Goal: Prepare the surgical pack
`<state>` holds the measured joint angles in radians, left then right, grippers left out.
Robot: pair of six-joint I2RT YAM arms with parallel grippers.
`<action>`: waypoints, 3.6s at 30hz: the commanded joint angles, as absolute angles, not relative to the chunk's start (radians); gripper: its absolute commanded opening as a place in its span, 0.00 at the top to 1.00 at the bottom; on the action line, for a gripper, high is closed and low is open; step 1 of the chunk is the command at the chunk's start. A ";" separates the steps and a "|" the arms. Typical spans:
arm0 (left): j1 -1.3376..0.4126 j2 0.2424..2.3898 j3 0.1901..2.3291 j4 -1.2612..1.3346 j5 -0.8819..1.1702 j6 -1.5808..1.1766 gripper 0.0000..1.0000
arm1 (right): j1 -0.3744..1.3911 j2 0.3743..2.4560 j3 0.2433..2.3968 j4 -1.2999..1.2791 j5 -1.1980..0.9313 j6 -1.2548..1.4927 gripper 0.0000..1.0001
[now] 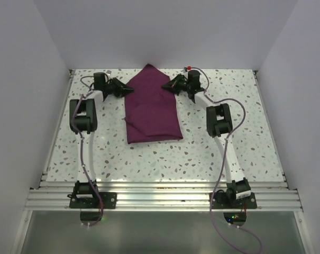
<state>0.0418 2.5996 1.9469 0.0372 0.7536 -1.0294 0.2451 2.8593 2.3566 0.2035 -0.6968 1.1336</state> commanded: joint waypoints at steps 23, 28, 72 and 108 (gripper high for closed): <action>0.041 2.350 1.881 -0.084 0.750 -0.876 0.61 | 0.233 2.622 2.280 0.003 -0.745 0.959 1.00; 0.008 2.235 1.694 -0.112 0.747 -0.809 0.68 | 0.235 2.496 2.108 -0.069 -0.802 0.868 1.00; -0.028 2.060 1.379 -0.322 0.727 -0.620 0.76 | 0.313 2.189 1.552 -0.120 -0.838 0.687 1.00; 0.038 2.344 1.868 -0.152 0.474 -0.600 0.42 | 0.186 2.525 2.194 -0.261 -0.494 0.687 0.54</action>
